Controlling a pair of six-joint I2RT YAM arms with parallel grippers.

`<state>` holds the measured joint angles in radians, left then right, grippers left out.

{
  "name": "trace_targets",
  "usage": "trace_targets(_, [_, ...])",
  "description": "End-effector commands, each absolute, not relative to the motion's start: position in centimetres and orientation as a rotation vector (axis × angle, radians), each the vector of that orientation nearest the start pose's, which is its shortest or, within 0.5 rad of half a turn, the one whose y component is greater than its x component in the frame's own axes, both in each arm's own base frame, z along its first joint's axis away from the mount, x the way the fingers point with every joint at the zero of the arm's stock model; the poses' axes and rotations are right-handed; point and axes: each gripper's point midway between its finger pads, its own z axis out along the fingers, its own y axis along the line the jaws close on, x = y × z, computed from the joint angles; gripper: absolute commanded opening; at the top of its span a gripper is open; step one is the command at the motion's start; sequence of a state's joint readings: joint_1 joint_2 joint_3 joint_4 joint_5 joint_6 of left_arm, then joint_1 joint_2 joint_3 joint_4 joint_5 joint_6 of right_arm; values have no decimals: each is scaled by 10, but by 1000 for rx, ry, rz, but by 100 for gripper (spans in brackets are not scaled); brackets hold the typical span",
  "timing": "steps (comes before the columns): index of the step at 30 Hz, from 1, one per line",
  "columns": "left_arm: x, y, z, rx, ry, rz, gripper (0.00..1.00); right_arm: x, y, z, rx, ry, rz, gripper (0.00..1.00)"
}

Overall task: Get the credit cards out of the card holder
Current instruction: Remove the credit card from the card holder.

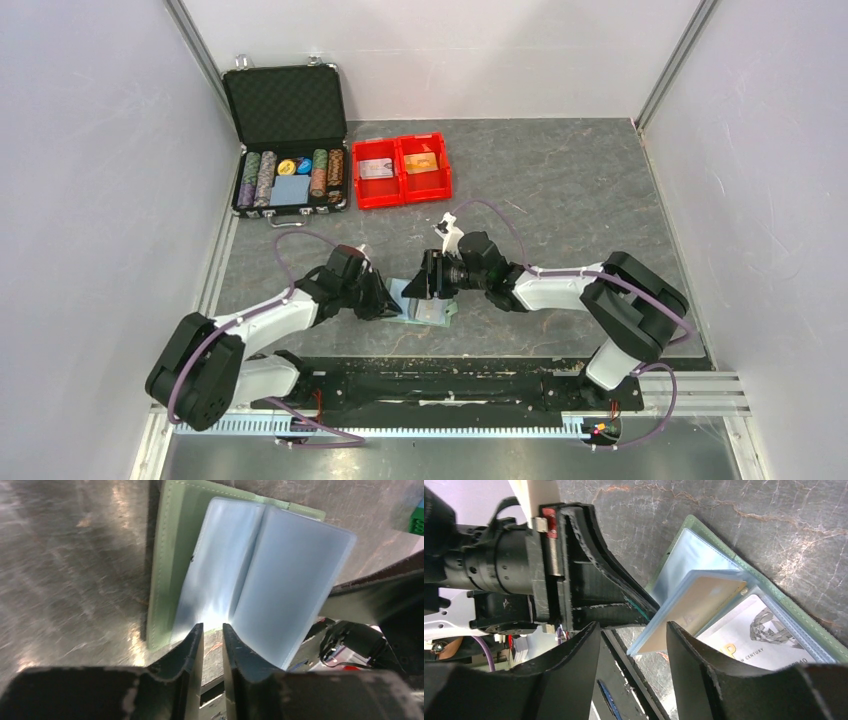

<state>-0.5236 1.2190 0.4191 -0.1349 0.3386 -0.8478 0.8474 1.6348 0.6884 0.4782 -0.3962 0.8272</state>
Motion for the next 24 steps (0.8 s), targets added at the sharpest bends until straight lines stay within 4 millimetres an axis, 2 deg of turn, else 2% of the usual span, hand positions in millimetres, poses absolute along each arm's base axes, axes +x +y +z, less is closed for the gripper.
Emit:
trace_targets(1, [192, -187, 44, -348, 2631, -787, 30, 207, 388, 102, -339, 2247, 1413, 55])
trace_targets(3, [198, -174, 52, -361, 2601, -698, 36, 207, 387, 100, -340, 2249, 1409, 56])
trace_targets(7, [207, -161, 67, -391, 2550, -626, 43, 209, 389, 99, -343, 2249, 1406, 56])
trace_targets(12, [213, -167, 73, -386, 2520, -676, 44, 209, 390, 100, -344, 2248, 1408, 52])
trace_targets(18, [218, -181, 66, -303, 2553, -724, 38, 212, 386, 91, -362, 2263, 1354, 46])
trace_targets(24, [225, -193, 58, -224, 2572, -767, 28, 226, 384, 78, -359, 2299, 1263, 44])
